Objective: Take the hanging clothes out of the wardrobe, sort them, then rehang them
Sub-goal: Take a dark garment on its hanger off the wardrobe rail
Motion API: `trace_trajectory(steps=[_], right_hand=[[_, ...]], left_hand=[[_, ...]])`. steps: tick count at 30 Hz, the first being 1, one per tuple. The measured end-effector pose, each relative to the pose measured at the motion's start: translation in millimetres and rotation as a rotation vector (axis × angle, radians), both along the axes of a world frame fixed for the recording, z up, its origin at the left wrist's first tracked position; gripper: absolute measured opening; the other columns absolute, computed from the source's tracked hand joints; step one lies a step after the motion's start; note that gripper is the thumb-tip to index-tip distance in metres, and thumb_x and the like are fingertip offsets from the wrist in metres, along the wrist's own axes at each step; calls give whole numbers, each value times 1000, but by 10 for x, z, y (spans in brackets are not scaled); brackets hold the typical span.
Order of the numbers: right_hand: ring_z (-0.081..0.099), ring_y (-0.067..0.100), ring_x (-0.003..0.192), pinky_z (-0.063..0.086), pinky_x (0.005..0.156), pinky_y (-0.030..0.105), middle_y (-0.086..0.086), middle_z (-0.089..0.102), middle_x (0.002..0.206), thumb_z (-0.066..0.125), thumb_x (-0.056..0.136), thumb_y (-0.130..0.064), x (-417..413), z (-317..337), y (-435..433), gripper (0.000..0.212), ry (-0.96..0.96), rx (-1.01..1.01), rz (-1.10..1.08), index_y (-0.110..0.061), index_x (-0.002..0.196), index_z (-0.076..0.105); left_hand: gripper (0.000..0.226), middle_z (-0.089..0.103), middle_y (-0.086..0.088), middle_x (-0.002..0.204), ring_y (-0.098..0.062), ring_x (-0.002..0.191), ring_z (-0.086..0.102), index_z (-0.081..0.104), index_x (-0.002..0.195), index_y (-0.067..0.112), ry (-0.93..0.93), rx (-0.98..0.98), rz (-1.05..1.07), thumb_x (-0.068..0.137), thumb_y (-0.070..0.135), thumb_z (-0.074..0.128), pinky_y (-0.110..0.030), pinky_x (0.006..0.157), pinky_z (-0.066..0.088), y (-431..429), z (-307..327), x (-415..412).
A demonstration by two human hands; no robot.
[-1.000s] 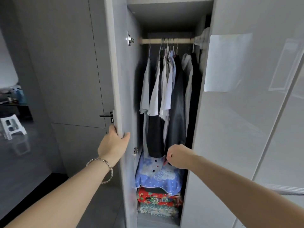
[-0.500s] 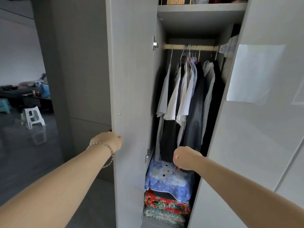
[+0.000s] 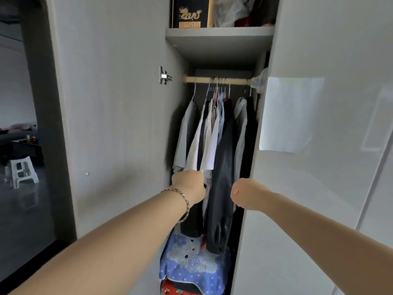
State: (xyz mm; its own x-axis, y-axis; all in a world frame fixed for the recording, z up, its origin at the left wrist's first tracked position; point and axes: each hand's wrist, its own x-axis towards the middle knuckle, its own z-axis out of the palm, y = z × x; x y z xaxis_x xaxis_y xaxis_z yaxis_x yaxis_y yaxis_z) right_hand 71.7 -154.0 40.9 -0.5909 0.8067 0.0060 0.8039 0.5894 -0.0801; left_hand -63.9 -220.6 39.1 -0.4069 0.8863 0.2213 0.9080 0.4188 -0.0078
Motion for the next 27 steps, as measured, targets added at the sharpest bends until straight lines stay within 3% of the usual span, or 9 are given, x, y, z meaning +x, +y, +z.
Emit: trace_trajectory(steps=[1,3,7,10,13,15,17,20,27], right_hand=[[35,15,59,35,52,23,3,41,70,43,92,-1,54,63,134,19,-37,55,-25,-7,78,54],[40,16,65,35,56,22,4,45,75,43,92,-2,176,176,330,20,116,-8,-35,-8,75,50],[43,14,66,43,65,28,0,46,75,44,92,-10,233,462,821,15,339,-26,-20,-7,83,56],[49,21,82,47,83,34,5,53,88,43,92,-13,164,627,1148,25,381,46,9,-5,105,62],[48,19,75,44,66,24,6,52,92,37,91,-6,-4,763,1431,25,456,46,39,-4,98,61],[53,20,82,43,65,18,6,53,109,34,93,-4,-184,865,1604,30,535,71,70,-8,110,60],[55,23,106,46,84,22,6,45,133,36,96,-5,-434,998,1839,37,582,143,76,-7,130,50],[45,25,120,40,101,27,12,38,137,37,96,-5,-843,1251,2310,36,576,249,7,-2,131,46],[34,34,127,35,103,34,20,35,138,42,93,-11,-1573,1791,3450,46,395,341,-364,1,136,34]], left_hand=[[20,58,-1,93,-23,91,58,56,101,9,-1,36,-15,95,21,41,-25,64,36,131,26,13],[24,55,1,85,-23,87,57,56,110,9,6,47,-39,96,22,42,-23,61,35,351,177,94],[21,52,-2,81,-25,90,60,56,102,11,25,95,-60,95,26,43,-26,64,37,780,461,88],[14,43,3,69,-22,77,52,53,91,14,35,136,-58,94,25,44,-23,51,29,1077,618,-21],[21,54,-1,84,-22,80,56,58,99,12,41,172,-51,94,27,44,-23,54,34,1397,796,-205],[22,57,-3,86,-22,84,61,59,99,12,47,204,-54,95,29,44,-26,62,41,1642,933,-367],[21,57,-2,81,-21,79,61,59,94,13,61,253,-61,95,28,44,-26,60,43,1919,1075,-563],[19,60,-3,86,-21,79,59,59,91,14,99,371,-99,94,24,43,-27,62,42,2354,1294,-891],[20,56,-4,104,-23,93,57,59,101,14,143,517,-201,94,25,44,-37,81,49,3206,1788,-1585]])
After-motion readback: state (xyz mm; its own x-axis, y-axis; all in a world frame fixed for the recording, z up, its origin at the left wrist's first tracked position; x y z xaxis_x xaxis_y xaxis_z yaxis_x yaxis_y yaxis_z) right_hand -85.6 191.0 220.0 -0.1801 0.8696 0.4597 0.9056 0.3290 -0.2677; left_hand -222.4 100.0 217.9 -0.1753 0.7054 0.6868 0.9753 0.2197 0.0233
